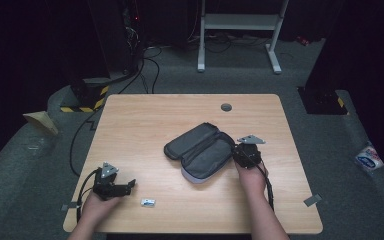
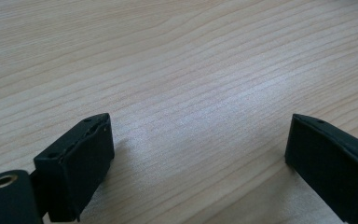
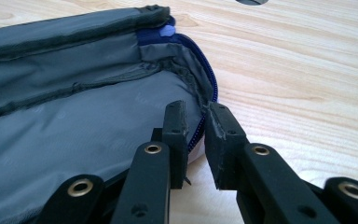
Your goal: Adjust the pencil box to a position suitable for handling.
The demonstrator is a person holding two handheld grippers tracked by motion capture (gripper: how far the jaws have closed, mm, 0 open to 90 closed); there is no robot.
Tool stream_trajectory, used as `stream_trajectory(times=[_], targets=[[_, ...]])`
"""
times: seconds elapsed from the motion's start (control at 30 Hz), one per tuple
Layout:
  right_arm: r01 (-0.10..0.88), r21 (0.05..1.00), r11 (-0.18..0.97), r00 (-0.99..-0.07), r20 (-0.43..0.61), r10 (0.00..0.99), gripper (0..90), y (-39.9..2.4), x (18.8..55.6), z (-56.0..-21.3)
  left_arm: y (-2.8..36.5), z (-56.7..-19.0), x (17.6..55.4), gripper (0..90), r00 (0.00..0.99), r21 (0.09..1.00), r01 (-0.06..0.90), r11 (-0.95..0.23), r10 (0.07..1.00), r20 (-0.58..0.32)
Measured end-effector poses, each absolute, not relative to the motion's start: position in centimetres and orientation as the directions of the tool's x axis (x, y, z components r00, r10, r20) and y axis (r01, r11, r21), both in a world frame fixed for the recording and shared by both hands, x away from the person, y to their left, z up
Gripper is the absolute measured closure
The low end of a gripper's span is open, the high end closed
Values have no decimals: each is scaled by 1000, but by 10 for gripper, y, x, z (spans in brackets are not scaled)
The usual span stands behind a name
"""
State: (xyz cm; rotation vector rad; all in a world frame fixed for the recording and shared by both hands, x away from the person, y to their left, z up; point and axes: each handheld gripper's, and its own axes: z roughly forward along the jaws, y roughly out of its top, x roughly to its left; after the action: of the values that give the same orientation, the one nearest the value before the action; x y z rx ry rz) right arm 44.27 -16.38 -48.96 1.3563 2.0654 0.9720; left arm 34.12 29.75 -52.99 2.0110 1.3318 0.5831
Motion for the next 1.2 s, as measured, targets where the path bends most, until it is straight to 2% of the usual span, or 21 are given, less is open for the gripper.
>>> stream_trajectory(times=[0.43,0.83,1.0,1.2], targets=[[536,802,265,-436,-6,900,779,-158,402,-491,297,-530,341,81,385,723,635,-272,923,10],[487,819,303,-529,0,849,766,-138,356,-496,298,-530,341,91,387,726,632,-272,922,8],[475,829,295,-527,-1,850,743,-139,349,-491,298,-529,339,151,401,734,619,-279,916,10],[467,842,270,-503,2,864,689,-148,352,-486,297,-523,338,325,406,729,621,-289,914,16]])
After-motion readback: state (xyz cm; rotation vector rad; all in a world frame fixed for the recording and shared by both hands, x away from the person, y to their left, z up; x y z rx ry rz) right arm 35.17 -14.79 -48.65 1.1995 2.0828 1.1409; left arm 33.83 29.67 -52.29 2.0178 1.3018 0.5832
